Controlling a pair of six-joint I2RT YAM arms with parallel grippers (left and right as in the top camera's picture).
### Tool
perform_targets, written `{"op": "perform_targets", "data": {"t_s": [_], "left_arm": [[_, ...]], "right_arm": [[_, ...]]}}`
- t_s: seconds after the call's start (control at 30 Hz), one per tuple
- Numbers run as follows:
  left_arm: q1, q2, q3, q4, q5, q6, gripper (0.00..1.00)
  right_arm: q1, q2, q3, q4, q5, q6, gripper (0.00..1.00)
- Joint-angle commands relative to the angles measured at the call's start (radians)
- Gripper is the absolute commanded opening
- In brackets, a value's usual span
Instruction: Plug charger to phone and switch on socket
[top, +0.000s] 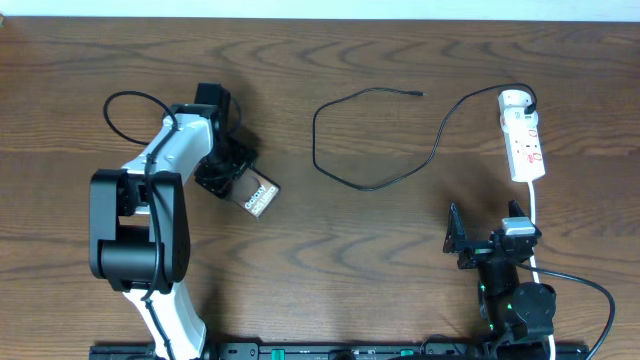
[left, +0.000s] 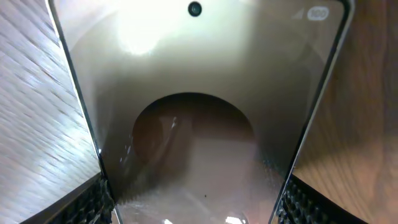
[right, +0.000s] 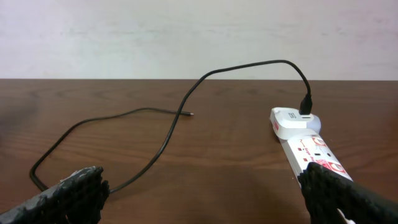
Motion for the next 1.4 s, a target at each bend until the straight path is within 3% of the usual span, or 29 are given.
{"op": "perform_targets", "data": {"t_s": [0.0,0.53,0.83,1.37], "left_arm": [[-0.005,-0.022,0.038,0.002,0.108,-0.035,0.5],[0.002,-0.022,0.147,-0.034,0.399,-0.013,0.5],[0.092,-0.022,0.15,-0.041,0.6,0.019,0.5],[0.134,-0.022,0.15,-0.085,0.676,0.076,0.45]], "right_arm": [[-0.006,-0.004,-0.001,-0.004,-0.002,-0.012,0.99],[-0.006,-0.004,-0.001,-0.004,-0.002,-0.012,0.99],[-0.006,-0.004,-0.001,-0.004,-0.002,-0.012,0.99],[-0.006,-0.004,-0.001,-0.004,-0.002,-0.012,0.99]]}}
